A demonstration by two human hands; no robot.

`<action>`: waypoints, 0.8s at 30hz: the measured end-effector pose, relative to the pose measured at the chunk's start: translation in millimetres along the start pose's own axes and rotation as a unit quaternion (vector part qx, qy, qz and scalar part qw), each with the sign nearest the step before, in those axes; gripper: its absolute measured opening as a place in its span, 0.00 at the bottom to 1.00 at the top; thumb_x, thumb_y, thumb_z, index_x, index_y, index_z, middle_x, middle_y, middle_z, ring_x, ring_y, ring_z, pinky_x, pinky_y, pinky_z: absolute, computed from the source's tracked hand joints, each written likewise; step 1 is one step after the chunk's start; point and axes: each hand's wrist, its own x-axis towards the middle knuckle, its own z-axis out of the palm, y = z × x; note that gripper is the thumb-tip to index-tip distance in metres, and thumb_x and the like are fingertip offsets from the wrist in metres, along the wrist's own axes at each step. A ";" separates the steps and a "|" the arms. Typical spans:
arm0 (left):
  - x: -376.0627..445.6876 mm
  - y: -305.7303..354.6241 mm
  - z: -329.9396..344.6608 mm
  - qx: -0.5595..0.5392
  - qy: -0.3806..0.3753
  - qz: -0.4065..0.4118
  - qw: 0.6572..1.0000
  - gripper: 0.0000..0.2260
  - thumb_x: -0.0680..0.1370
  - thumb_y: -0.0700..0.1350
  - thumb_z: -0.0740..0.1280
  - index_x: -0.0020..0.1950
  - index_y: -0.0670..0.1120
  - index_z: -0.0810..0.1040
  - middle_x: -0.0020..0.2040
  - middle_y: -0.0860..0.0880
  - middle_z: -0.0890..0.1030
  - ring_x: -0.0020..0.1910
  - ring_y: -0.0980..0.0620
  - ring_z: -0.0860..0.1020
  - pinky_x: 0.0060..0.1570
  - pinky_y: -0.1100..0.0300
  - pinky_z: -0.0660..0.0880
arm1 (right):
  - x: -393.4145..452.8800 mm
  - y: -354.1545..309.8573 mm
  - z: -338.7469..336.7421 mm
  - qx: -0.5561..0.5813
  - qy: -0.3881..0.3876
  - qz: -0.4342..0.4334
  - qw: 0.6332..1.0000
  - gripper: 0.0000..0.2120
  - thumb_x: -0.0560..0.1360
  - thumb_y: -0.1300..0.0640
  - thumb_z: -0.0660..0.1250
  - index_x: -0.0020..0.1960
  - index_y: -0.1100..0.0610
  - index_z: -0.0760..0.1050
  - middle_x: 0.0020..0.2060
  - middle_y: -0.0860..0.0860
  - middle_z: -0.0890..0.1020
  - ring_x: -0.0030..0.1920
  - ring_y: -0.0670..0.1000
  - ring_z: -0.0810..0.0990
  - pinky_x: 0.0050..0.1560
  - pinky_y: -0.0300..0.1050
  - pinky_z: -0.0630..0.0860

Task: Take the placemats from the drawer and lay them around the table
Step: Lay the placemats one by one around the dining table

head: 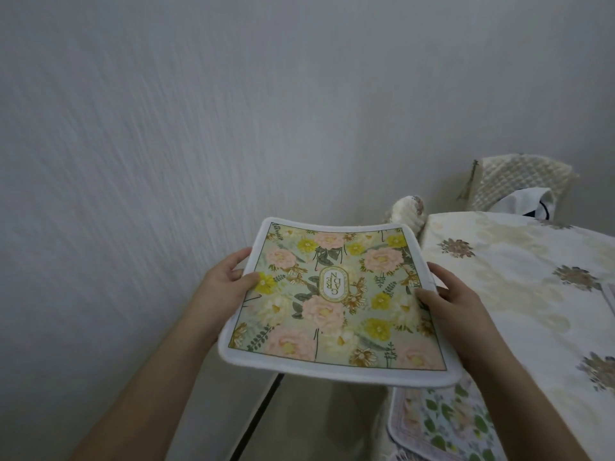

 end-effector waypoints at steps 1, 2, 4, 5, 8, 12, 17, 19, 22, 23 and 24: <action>8.0 1.0 0.5 0.002 -0.002 0.000 1.000 0.20 0.80 0.40 0.66 0.71 0.53 0.73 0.46 0.48 0.87 0.43 0.46 0.86 0.44 0.48 0.82 | 5.3 -1.4 2.2 0.004 0.003 0.003 1.000 0.22 0.79 0.59 0.64 0.70 0.42 0.70 0.45 0.47 0.86 0.40 0.51 0.86 0.40 0.53 0.83; 15.9 2.1 1.7 0.000 -0.007 0.000 1.000 0.20 0.80 0.40 0.66 0.71 0.54 0.72 0.47 0.48 0.87 0.44 0.46 0.86 0.44 0.48 0.82 | 10.1 -2.8 4.8 -0.001 0.007 -0.003 1.000 0.21 0.80 0.59 0.64 0.70 0.42 0.70 0.44 0.46 0.86 0.38 0.49 0.86 0.37 0.48 0.83; 35.0 4.3 5.6 -0.016 -0.023 0.002 1.000 0.20 0.80 0.39 0.66 0.71 0.54 0.72 0.47 0.48 0.87 0.44 0.45 0.86 0.42 0.49 0.82 | 21.3 -4.6 9.5 -0.012 0.025 -0.016 0.999 0.21 0.80 0.59 0.63 0.70 0.42 0.70 0.42 0.44 0.85 0.37 0.46 0.85 0.31 0.40 0.79; 43.0 5.3 7.3 -0.023 -0.030 0.002 0.999 0.20 0.80 0.39 0.66 0.71 0.54 0.73 0.46 0.48 0.87 0.43 0.45 0.86 0.40 0.50 0.82 | 25.5 -5.0 10.8 -0.011 0.030 -0.015 0.999 0.21 0.80 0.59 0.63 0.70 0.42 0.70 0.42 0.43 0.85 0.36 0.45 0.85 0.31 0.39 0.79; 67.4 6.3 8.4 -0.040 -0.046 0.001 0.998 0.20 0.80 0.38 0.66 0.70 0.54 0.73 0.47 0.46 0.87 0.43 0.44 0.86 0.39 0.51 0.82 | 38.5 -5.7 15.8 -0.001 0.037 0.007 0.999 0.21 0.80 0.59 0.64 0.70 0.43 0.70 0.43 0.46 0.86 0.38 0.49 0.86 0.35 0.46 0.81; 112.6 1.9 3.0 -0.052 -0.073 -0.003 0.996 0.20 0.80 0.38 0.66 0.70 0.55 0.73 0.48 0.47 0.87 0.43 0.44 0.86 0.36 0.51 0.82 | 65.4 -11.1 32.7 -0.005 0.061 0.015 0.998 0.20 0.80 0.59 0.64 0.68 0.41 0.71 0.45 0.49 0.86 0.39 0.51 0.86 0.37 0.49 0.82; 172.1 -8.5 -6.3 -0.055 -0.094 -0.002 0.994 0.20 0.80 0.38 0.65 0.70 0.53 0.73 0.49 0.45 0.86 0.43 0.43 0.86 0.41 0.46 0.83 | 99.1 -18.5 67.7 -0.024 0.101 0.030 0.994 0.21 0.79 0.59 0.65 0.69 0.41 0.71 0.45 0.49 0.86 0.40 0.50 0.86 0.44 0.55 0.83; 196.4 -7.9 -6.8 -0.055 -0.110 -0.003 0.992 0.20 0.80 0.37 0.65 0.70 0.54 0.73 0.49 0.45 0.86 0.42 0.44 0.86 0.38 0.49 0.82 | 109.9 -22.2 78.7 -0.020 0.112 0.038 0.993 0.21 0.79 0.58 0.64 0.68 0.40 0.70 0.44 0.49 0.86 0.40 0.50 0.86 0.43 0.55 0.83; 226.9 -3.3 -0.8 -0.055 -0.139 -0.002 0.989 0.20 0.80 0.37 0.65 0.70 0.54 0.74 0.49 0.45 0.86 0.42 0.44 0.86 0.36 0.51 0.82 | 119.7 -24.6 84.2 -0.015 0.142 0.051 0.988 0.20 0.79 0.59 0.64 0.67 0.40 0.70 0.43 0.49 0.86 0.39 0.51 0.86 0.42 0.54 0.84; 235.0 -1.5 2.8 -0.055 -0.150 -0.001 0.987 0.21 0.80 0.37 0.65 0.70 0.54 0.73 0.49 0.45 0.86 0.42 0.44 0.86 0.37 0.50 0.82 | 121.6 -23.7 83.4 -0.013 0.151 0.058 0.987 0.20 0.79 0.59 0.64 0.67 0.41 0.71 0.42 0.49 0.86 0.39 0.51 0.86 0.41 0.54 0.84; 241.4 1.2 8.1 -0.057 -0.161 0.000 0.985 0.21 0.80 0.37 0.65 0.70 0.54 0.73 0.49 0.44 0.86 0.42 0.44 0.86 0.36 0.50 0.82 | 123.3 -22.6 81.4 -0.010 0.159 0.063 0.985 0.20 0.79 0.59 0.64 0.68 0.42 0.71 0.42 0.50 0.86 0.39 0.52 0.86 0.41 0.54 0.83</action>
